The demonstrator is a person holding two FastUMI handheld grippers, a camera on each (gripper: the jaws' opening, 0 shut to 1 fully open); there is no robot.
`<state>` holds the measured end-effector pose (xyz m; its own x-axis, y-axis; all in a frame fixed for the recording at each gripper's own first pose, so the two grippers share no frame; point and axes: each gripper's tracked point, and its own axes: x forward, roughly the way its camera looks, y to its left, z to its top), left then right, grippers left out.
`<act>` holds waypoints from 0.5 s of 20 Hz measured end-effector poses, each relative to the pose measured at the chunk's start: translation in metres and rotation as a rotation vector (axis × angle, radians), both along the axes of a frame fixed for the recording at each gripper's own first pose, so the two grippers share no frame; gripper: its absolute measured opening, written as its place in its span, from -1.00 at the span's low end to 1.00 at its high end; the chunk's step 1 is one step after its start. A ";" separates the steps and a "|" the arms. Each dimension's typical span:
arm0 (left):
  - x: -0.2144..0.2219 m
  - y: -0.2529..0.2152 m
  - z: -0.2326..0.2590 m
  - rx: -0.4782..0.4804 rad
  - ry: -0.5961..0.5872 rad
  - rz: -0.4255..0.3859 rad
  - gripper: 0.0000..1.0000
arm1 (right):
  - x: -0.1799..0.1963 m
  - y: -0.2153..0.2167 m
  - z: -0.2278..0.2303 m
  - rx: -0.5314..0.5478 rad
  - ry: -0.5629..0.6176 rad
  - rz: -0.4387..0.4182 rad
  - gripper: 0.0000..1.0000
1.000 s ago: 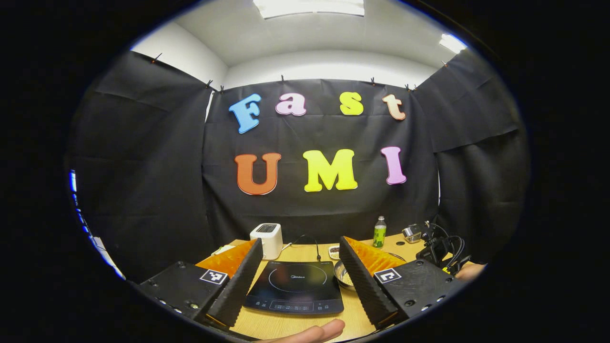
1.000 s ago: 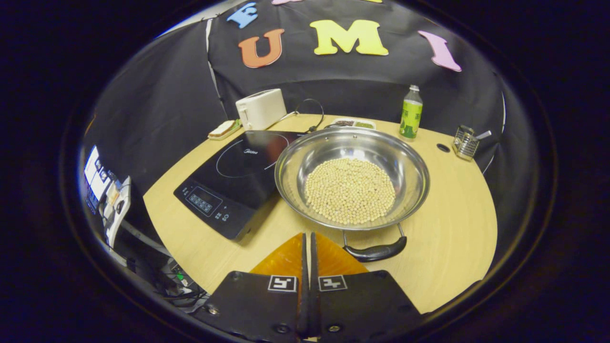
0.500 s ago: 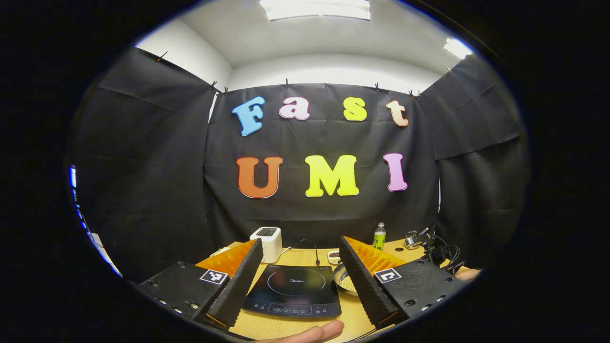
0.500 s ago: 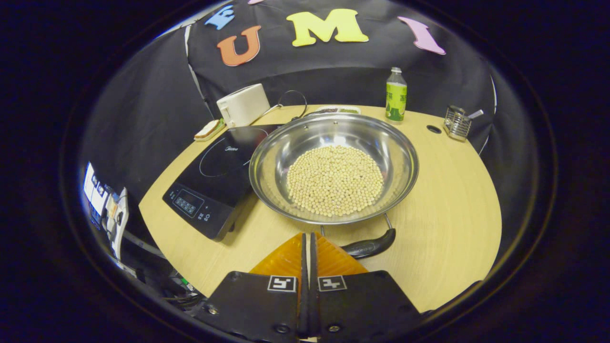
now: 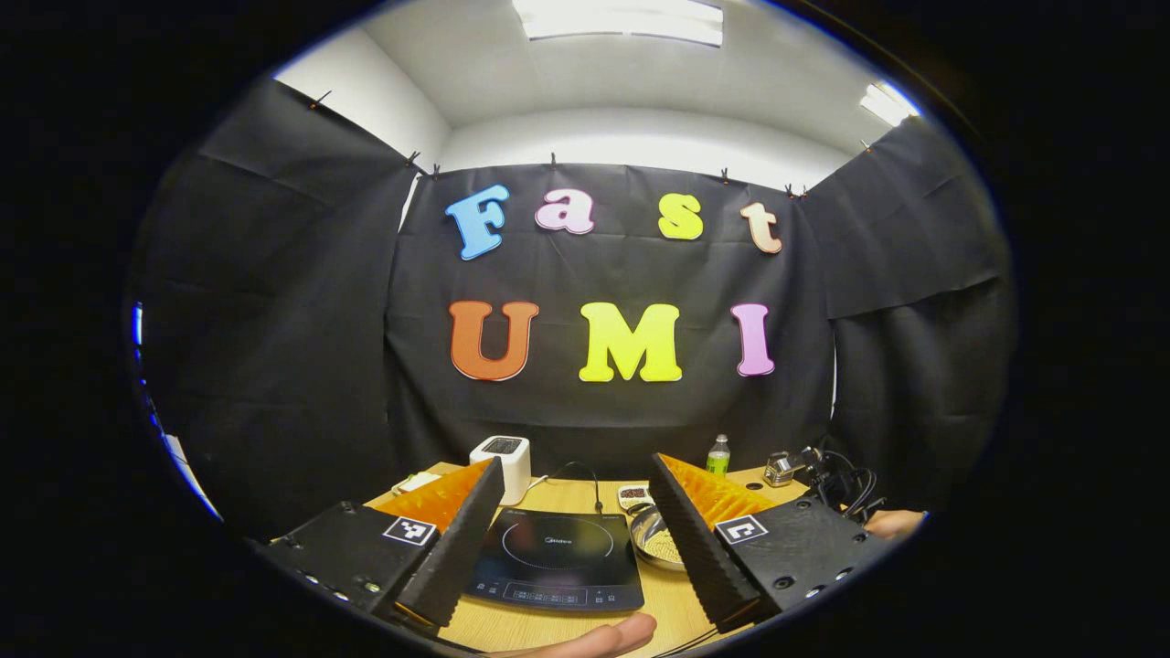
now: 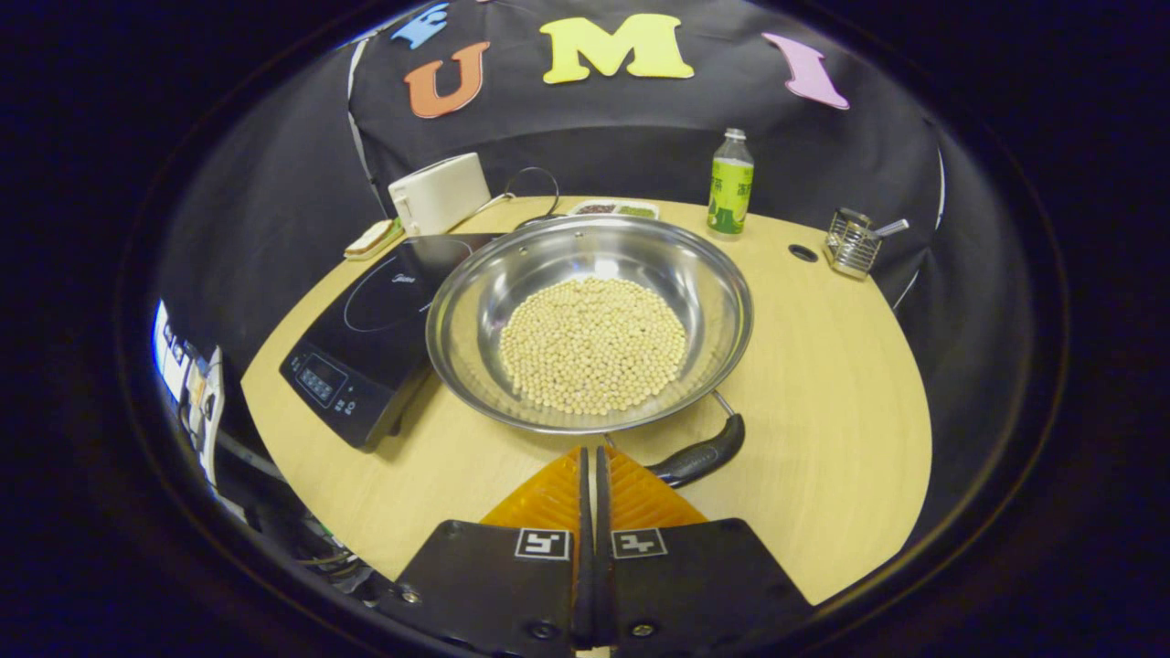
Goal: First push the handle of the pot to place it horizontally, then grasp the pot with both hands and set it on the induction cooktop.
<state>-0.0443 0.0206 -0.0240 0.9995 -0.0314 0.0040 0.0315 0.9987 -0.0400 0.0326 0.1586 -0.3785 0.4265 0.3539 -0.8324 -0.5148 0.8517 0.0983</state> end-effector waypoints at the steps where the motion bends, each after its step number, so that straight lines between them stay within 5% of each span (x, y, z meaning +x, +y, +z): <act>1: 0.000 0.000 0.001 0.011 -0.006 -0.004 0.90 | 0.003 -0.003 0.000 -0.002 -0.001 0.001 -0.98; 10: -0.001 0.011 -0.001 0.044 -0.006 0.023 0.90 | 0.038 -0.031 -0.003 -0.035 -0.025 -0.056 -0.93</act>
<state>-0.0449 0.0316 -0.0253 0.9999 -0.0082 0.0094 0.0082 1.0000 0.0040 0.0703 0.1277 -0.3812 0.4655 0.2998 -0.8327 -0.4684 0.8818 0.0556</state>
